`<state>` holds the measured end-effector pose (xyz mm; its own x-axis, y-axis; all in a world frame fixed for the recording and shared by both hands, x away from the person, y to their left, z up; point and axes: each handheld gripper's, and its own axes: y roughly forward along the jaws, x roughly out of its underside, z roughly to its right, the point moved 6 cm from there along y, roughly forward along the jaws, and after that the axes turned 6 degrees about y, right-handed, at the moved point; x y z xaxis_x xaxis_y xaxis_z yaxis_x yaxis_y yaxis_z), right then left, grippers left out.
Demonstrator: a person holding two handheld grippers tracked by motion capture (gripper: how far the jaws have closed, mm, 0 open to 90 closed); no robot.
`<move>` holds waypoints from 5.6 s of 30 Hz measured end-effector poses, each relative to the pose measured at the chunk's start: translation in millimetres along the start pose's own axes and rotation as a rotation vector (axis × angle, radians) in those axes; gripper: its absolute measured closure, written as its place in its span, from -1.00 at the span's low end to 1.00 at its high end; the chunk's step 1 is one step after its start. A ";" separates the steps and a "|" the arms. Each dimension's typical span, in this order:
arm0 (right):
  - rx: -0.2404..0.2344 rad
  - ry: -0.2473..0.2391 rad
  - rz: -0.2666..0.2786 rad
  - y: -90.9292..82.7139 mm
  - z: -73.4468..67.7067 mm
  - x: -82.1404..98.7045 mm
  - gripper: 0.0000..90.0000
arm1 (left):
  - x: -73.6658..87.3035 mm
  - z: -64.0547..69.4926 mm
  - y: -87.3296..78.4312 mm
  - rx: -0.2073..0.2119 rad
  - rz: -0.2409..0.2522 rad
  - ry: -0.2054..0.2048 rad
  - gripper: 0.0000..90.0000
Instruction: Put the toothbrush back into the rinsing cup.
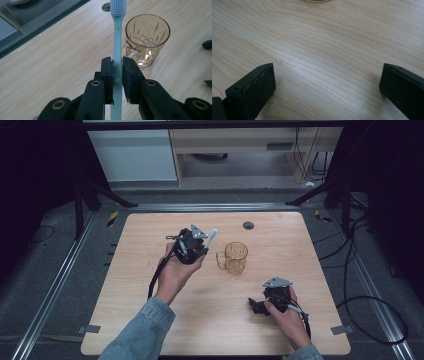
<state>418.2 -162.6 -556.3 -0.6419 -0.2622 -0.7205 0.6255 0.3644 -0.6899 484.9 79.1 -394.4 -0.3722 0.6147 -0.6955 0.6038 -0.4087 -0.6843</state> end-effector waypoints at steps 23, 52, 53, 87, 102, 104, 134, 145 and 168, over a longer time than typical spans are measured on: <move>-0.005 0.000 -0.003 -0.8 1.0 0.5 -0.98 | -17.1 -2.3 -0.4 -0.047 0.192 -0.081 0.75; -0.011 -0.021 0.001 -0.9 5.3 0.8 -0.98 | -33.5 -4.6 -3.0 -0.133 0.369 -0.099 0.75; -0.011 -0.021 0.001 -0.9 5.3 0.8 -0.98 | -34.1 -5.4 -3.2 -0.146 0.381 -0.081 0.75; -0.019 -0.030 -0.001 -1.5 8.1 1.3 -0.99 | -34.5 11.9 6.6 -0.173 0.568 -0.149 0.75; -0.031 -0.037 -0.001 -2.5 7.4 1.8 -0.98 | -37.7 16.1 3.2 -0.171 0.618 -0.167 0.75; -0.034 -0.037 -0.002 -2.6 7.3 2.0 -0.98 | -38.2 15.1 4.5 -0.166 0.626 -0.181 0.75; -0.026 -0.039 -0.002 -3.3 21.7 1.6 -0.99 | -48.1 3.7 8.5 -0.164 0.677 -0.171 0.75; -0.031 -0.010 -0.008 -5.5 24.2 2.3 -0.99 | -50.5 3.1 10.2 -0.156 0.690 -0.165 0.75; -0.023 -0.031 -0.001 -4.4 26.2 2.3 -0.99 | -38.8 11.4 25.8 -0.141 0.693 -0.167 0.75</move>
<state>425.6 -188.2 -556.8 -0.6282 -0.2895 -0.7222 0.6145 0.3848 -0.6887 506.9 37.0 -387.5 0.0327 0.1305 -0.9909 0.8208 -0.5691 -0.0479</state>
